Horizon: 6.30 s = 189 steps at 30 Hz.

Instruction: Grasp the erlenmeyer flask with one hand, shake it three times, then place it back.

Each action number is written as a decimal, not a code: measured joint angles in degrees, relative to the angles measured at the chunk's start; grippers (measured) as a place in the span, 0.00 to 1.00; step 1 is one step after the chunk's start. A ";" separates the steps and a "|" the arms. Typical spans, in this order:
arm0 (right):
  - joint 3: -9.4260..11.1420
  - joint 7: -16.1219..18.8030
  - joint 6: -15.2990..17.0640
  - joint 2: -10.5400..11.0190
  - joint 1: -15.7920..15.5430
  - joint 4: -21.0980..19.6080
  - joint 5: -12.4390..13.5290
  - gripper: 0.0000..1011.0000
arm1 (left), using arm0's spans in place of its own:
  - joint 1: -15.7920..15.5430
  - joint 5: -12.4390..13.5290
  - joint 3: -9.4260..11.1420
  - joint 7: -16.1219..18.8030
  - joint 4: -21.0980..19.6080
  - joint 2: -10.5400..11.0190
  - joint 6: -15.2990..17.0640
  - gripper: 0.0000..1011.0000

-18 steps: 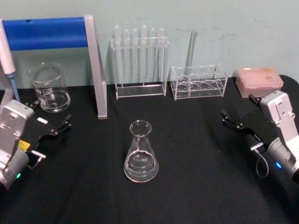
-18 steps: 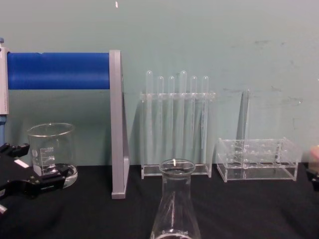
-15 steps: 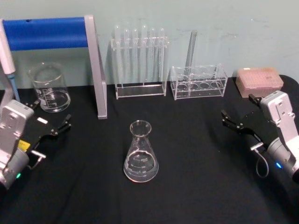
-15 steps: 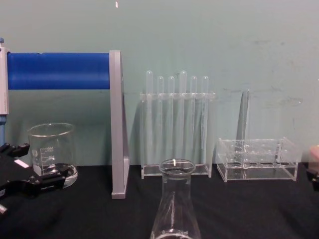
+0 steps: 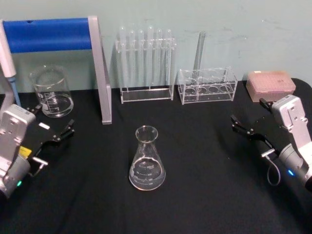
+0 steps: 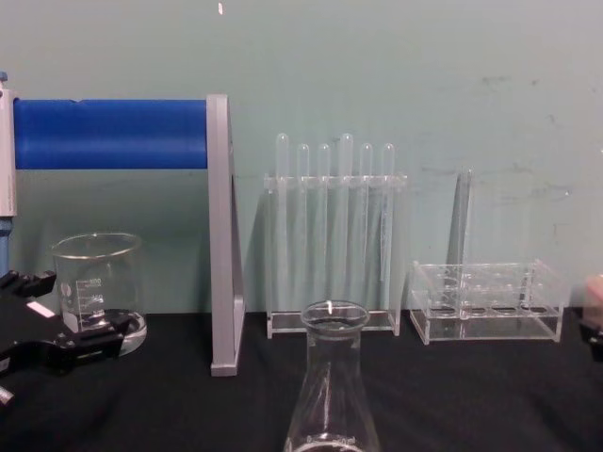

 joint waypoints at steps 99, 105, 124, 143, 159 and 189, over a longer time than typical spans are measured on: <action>-7.00 36.46 5.35 -11.23 7.51 1.88 9.83 0.99 | 0.00 0.00 0.00 0.00 0.00 0.00 0.00 0.99; -6.79 36.15 5.32 -11.75 7.72 2.20 9.67 0.99 | 0.00 -0.01 0.00 0.00 0.00 0.00 0.00 0.99; -6.73 35.96 5.27 -12.00 7.87 2.39 9.39 0.92 | 0.00 0.00 0.00 0.00 0.00 0.00 0.00 0.99; -6.73 36.03 5.32 -12.00 7.88 2.38 9.47 0.44 | 0.00 0.00 0.00 0.00 0.00 0.00 0.00 0.99; -6.67 36.04 5.33 -11.97 7.85 2.37 9.54 0.44 | 0.00 0.00 0.00 0.00 0.00 0.00 0.00 0.99; -3.10 32.04 11.49 -9.14 7.83 -10.97 13.79 0.44 | 0.00 0.00 0.00 0.00 0.00 0.00 0.00 0.99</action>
